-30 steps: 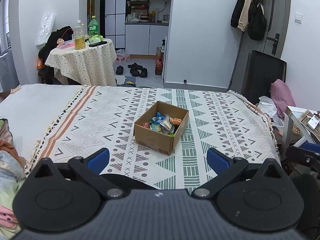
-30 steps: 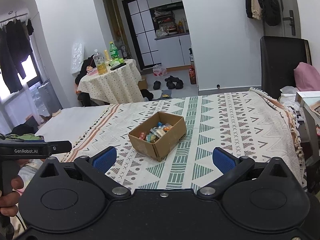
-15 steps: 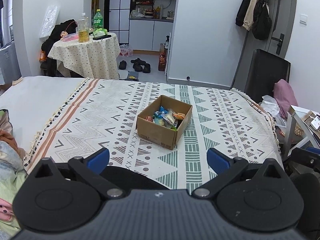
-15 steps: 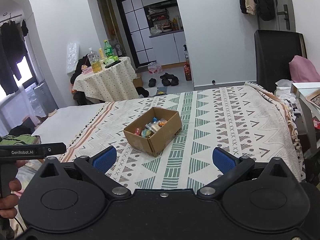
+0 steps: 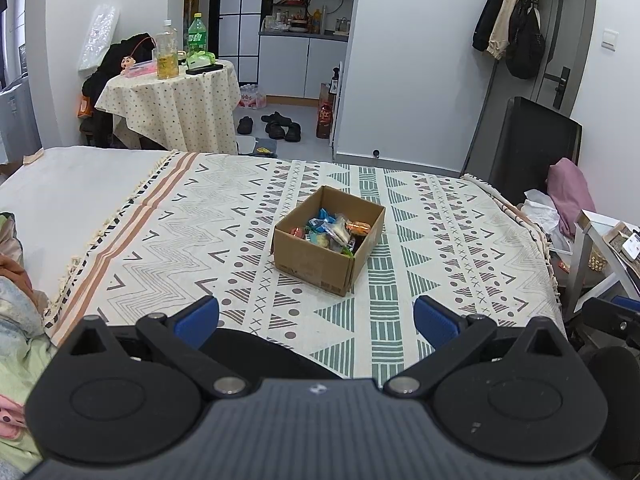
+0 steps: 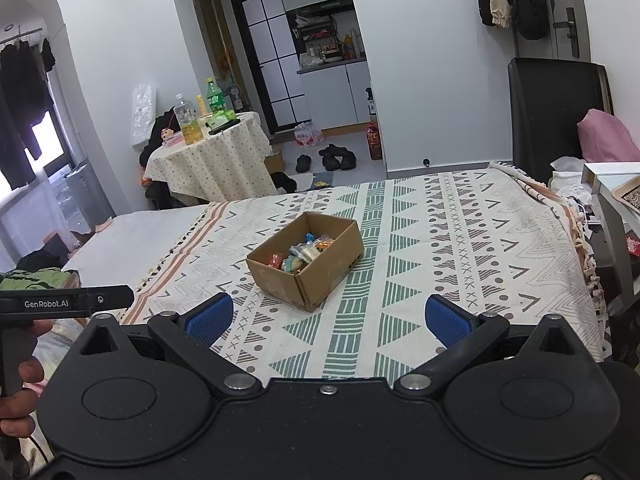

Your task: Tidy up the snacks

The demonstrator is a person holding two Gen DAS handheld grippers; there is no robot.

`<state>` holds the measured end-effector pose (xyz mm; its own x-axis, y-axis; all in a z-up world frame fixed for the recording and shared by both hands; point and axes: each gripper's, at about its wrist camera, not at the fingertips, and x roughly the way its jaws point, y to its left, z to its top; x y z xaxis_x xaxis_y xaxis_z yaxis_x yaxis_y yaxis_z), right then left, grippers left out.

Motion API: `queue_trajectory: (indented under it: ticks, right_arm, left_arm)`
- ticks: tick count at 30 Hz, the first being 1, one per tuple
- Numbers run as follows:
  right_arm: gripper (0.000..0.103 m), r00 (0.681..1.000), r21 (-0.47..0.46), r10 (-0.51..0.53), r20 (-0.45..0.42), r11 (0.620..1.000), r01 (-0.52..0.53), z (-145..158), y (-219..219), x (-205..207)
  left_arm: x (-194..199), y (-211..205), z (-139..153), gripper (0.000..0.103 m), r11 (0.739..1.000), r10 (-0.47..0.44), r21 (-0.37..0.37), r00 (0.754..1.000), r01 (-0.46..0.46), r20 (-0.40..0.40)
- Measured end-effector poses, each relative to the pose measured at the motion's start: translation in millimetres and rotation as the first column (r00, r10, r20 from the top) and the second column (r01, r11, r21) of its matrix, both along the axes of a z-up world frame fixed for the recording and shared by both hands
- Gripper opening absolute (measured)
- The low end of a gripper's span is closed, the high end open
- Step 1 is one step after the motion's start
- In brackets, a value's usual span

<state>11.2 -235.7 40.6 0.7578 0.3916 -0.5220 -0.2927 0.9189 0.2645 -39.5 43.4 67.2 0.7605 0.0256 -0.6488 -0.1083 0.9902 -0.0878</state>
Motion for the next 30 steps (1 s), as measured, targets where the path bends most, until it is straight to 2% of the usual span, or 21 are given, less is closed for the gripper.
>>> queue_trajectory:
  ticks: [30]
  right_arm:
    - [0.103, 1.0, -0.022, 0.002, 0.007, 1.0, -0.002, 1.0, 0.4, -1.1]
  left_arm:
    - [-2.2, -3.4, -0.1, 0.103, 1.0, -0.021, 0.004, 1.0, 0.021, 0.0]
